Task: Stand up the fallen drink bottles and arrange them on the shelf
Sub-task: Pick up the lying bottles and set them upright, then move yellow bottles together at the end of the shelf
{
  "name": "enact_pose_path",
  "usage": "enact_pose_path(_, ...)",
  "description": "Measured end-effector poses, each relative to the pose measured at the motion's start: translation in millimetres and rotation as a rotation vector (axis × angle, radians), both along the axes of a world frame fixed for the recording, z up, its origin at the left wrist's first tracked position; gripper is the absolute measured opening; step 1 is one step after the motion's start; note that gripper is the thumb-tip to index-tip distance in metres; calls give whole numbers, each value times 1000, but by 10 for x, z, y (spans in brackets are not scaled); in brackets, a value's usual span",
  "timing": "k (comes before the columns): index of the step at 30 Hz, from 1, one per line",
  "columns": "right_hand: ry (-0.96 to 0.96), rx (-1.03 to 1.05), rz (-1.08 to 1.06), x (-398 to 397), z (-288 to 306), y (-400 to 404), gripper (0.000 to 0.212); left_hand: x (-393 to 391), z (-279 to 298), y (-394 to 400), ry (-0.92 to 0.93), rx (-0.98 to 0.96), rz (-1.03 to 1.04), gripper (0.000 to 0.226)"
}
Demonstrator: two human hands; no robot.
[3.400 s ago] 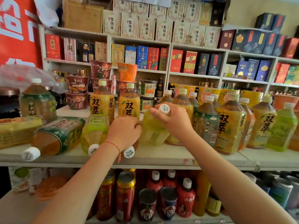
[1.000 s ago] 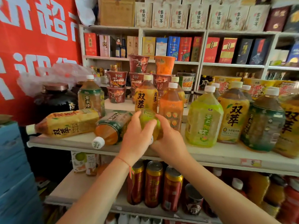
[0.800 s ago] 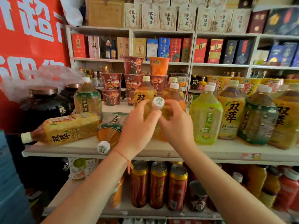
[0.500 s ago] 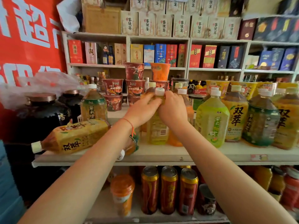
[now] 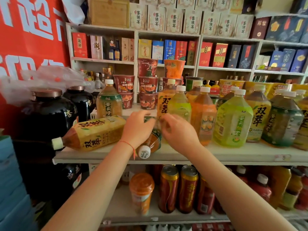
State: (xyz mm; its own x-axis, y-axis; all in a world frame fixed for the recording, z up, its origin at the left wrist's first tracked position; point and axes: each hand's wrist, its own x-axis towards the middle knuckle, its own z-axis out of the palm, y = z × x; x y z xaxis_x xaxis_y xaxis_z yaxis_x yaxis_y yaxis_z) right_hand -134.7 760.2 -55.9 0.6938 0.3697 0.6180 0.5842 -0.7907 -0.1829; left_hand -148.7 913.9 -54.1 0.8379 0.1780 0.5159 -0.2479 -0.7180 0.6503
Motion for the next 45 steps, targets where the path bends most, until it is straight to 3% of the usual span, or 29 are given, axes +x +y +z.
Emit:
enact_pose_path(2,405,-60,74,-66,-44,35,69,-47,-106,94,140,-39,7,54)
enact_pose_path(4,605,-43,135,-130,-59,49,91,-88,-184,133,255,-149,-29,63)
enact_pose_path(7,609,114,199,-132,-86,64,93,-157,-171,163,286,-303,-94,61)
enact_pose_path(13,642,471,341,-143,-139,10,90,-359,-152,176,151,-547,-170,33)
enact_pose_path(17,661,610,378,-143,-167,6,91,-491,-54,197,16,-593,-183,59)
enact_pose_path(21,554,703,389,-107,-162,27,83,-448,52,195,-12,-493,-171,41)
enact_pose_path(25,478,678,283,-69,-108,94,81,-377,63,247,37,-419,-167,50)
enact_pose_path(32,227,249,-46,-33,146,231,74,-127,76,231,23,-153,-98,76)
enact_pose_path(37,39,-92,-266,19,-35,402,89,102,13,219,78,-154,-116,82)
enact_pose_path(42,-95,-219,-329,79,-34,396,82,206,17,203,111,-148,-136,82)
enact_pose_path(45,-213,-105,-306,102,24,336,62,148,75,222,114,-105,-137,74)
